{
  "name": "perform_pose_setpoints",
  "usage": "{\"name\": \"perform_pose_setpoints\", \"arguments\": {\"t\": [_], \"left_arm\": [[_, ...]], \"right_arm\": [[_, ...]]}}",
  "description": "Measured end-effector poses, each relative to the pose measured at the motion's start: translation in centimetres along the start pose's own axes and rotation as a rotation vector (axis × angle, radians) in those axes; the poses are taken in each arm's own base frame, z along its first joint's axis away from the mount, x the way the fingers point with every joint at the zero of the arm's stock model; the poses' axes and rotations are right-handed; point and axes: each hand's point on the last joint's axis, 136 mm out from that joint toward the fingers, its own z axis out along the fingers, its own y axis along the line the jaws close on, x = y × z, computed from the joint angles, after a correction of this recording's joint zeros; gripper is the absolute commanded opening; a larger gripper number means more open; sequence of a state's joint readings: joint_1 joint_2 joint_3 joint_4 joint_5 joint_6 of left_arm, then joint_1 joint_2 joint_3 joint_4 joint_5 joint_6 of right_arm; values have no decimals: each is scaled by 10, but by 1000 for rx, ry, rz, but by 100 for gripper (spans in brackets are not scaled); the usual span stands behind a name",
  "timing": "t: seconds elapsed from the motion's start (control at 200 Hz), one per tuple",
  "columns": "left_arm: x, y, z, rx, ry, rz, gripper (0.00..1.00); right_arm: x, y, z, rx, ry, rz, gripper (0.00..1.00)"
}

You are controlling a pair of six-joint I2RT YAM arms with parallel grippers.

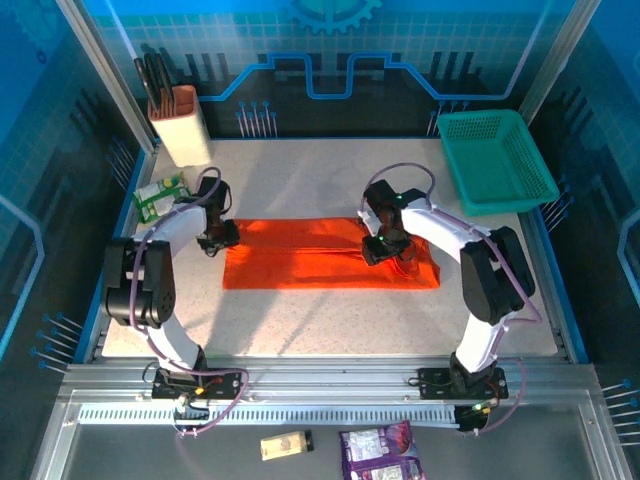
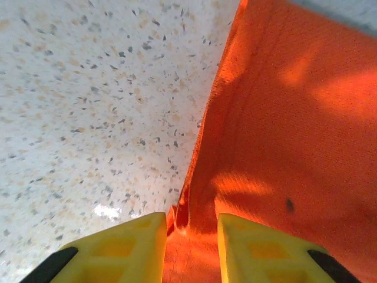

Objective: Fold the inside-out t-shirt

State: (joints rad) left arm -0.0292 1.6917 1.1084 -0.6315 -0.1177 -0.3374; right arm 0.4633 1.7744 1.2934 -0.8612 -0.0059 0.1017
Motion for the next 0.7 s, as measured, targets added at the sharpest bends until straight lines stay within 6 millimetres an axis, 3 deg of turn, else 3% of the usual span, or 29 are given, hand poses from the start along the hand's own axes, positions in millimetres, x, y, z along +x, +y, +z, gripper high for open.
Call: {"name": "perform_pose_setpoints", "arguments": {"t": [0.15,0.295,0.465,0.7], "left_arm": [[-26,-12,-26,35,-66,4,24],[-47,-29,-35,86,-90,9,14],[-46,-45,3,91,-5,27,8],[-41,-43,53,49,101,14,7]], "right_arm": [[-7,-3,-30,-33,-90,29,43],[-16,-28,-40,-40,-144,120,43],[-28,-70,-33,-71,-186,287,45],[-57,-117,4,-180,-205,472,48]]}}
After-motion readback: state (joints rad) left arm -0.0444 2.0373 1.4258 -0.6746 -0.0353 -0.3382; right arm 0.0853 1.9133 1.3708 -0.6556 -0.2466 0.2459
